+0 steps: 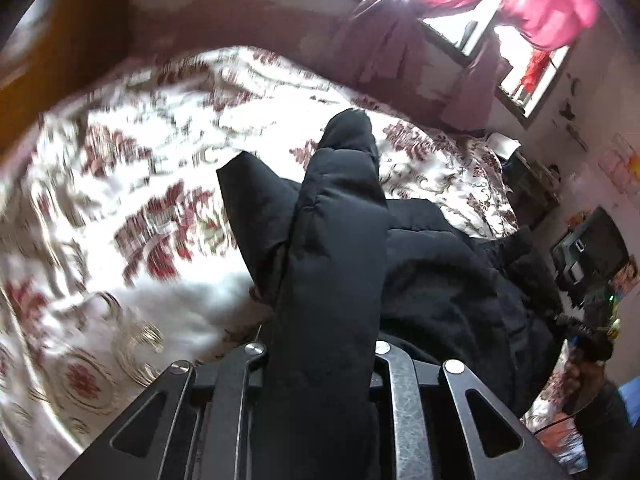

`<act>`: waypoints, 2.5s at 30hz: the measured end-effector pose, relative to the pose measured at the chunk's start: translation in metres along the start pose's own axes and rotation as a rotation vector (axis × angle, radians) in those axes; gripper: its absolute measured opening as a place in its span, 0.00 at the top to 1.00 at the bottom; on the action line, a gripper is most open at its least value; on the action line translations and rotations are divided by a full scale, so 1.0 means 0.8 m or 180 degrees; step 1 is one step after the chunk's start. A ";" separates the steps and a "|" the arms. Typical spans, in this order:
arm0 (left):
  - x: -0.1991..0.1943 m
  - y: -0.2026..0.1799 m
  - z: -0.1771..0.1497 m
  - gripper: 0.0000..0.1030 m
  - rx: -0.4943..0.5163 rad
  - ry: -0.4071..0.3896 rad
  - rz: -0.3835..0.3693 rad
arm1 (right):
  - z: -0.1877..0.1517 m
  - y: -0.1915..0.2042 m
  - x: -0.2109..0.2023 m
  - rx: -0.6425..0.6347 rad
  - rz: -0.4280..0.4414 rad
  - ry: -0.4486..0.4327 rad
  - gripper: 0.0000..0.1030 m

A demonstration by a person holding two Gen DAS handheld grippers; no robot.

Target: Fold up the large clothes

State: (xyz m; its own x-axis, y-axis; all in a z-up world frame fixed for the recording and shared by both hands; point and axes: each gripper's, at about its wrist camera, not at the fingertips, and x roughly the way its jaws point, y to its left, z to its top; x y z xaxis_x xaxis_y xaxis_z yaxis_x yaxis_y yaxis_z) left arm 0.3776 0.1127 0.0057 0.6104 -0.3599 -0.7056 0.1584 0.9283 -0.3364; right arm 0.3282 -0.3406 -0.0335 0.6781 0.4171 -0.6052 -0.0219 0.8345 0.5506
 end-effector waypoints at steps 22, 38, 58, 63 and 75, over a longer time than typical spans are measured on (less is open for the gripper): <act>-0.048 0.104 -0.058 0.82 -0.0552 -0.0027 0.0504 | -0.032 0.094 0.058 -0.0485 -0.0223 0.0193 0.86; -0.060 0.105 -0.090 0.16 -0.0921 -0.0168 0.1267 | -0.048 0.111 0.044 -0.0739 -0.0920 -0.0076 0.18; -0.162 -0.027 -0.139 0.00 -0.0364 -0.1087 0.1230 | -0.109 0.190 -0.063 -0.1081 -0.0746 -0.1221 0.01; -0.181 -0.053 -0.165 0.00 -0.0357 -0.1223 0.1206 | -0.133 0.202 -0.085 -0.1226 -0.0737 -0.1317 0.01; -0.218 -0.104 -0.215 0.00 -0.0147 -0.1404 0.1292 | -0.170 0.222 -0.130 -0.1217 -0.0554 -0.1470 0.01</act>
State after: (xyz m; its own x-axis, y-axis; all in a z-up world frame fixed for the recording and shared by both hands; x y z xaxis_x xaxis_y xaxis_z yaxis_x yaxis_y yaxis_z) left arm 0.1245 0.0820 0.0498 0.8811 0.1046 -0.4612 -0.1827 0.9748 -0.1280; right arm 0.1542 -0.1867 0.0489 0.9411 0.1359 -0.3095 -0.0860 0.9817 0.1697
